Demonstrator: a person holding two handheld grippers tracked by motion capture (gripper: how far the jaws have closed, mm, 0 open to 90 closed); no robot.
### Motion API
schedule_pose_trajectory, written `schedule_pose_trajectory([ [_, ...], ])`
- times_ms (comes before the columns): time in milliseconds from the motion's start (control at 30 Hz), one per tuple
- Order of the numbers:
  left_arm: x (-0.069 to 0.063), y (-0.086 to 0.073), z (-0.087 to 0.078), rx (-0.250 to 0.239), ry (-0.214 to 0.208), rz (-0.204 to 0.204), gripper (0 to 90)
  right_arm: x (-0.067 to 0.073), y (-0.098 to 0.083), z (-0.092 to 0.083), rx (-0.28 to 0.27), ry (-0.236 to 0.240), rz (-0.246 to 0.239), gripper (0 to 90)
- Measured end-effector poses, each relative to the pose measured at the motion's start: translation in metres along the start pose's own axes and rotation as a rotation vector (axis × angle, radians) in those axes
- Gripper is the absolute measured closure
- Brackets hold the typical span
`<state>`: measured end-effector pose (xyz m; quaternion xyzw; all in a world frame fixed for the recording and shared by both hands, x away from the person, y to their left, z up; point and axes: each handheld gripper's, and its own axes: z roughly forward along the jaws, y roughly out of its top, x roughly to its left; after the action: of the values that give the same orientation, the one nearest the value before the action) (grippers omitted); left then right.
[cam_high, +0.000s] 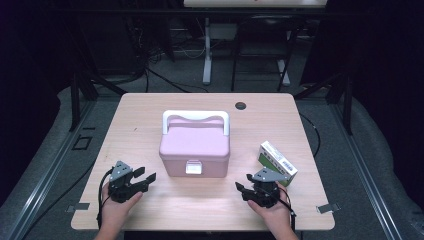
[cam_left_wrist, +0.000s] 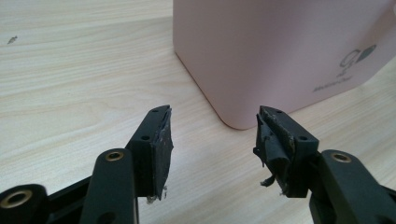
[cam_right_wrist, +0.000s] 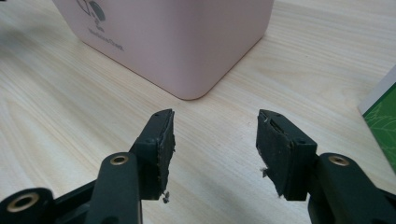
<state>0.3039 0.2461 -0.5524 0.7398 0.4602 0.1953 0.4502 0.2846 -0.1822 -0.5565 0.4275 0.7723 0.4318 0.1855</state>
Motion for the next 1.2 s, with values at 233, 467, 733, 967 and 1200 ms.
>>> schedule_pose_trajectory([
  [233,0.000,-0.002,0.005,0.005,-0.011,-0.005,47.5,-0.006,-0.001,0.002,0.019,0.001,0.015,46.9],
  [467,0.000,-0.002,0.007,0.022,-0.021,-0.013,50.3,-0.008,0.000,0.001,0.009,-0.002,0.021,47.5],
  [733,-0.003,-0.002,0.007,0.014,-0.041,-0.007,52.6,-0.008,0.001,0.003,0.001,-0.006,0.024,49.7],
  [967,-0.003,0.001,0.012,-0.001,-0.020,-0.025,51.0,-0.008,0.004,0.008,0.000,-0.008,0.018,54.3],
  [1200,0.005,0.002,0.018,0.007,-0.032,-0.044,65.8,-0.012,0.012,0.017,-0.002,-0.015,0.024,59.7],
])
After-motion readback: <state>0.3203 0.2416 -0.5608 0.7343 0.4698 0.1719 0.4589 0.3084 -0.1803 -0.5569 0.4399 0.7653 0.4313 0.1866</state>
